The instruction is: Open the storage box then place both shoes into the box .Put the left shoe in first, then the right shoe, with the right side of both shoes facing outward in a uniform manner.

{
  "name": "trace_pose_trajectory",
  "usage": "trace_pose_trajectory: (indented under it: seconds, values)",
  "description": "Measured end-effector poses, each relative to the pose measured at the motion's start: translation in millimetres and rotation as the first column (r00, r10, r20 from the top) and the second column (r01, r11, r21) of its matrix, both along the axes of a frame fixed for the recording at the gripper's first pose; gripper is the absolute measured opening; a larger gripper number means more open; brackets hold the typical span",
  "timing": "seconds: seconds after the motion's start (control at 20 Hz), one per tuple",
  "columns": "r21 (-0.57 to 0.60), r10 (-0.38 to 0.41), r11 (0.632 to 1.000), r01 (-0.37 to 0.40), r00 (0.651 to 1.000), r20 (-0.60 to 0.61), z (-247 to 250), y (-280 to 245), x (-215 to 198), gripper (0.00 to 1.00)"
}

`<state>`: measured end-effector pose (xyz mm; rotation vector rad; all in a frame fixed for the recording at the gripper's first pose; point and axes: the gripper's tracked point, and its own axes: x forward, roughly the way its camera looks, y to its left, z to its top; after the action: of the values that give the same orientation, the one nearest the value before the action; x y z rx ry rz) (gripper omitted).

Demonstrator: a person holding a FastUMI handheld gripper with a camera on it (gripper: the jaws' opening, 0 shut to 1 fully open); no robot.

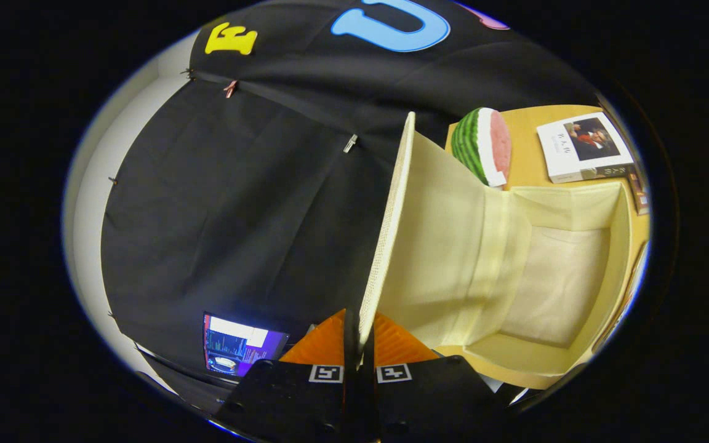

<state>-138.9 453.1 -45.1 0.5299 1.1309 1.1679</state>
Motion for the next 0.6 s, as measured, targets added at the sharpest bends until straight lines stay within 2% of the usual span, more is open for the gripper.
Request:
trace_pose_trajectory:
  seconds: [0.25,0.5,0.6]
  values:
    - [-0.053,0.032,0.998,-0.031,0.999,0.012,-27,48,-19,0.05]
    - [-0.089,0.035,0.996,-0.032,0.999,0.032,-37,65,-23,0.06]
    - [-0.097,0.021,0.995,-0.015,0.997,0.068,-37,66,-20,0.10]
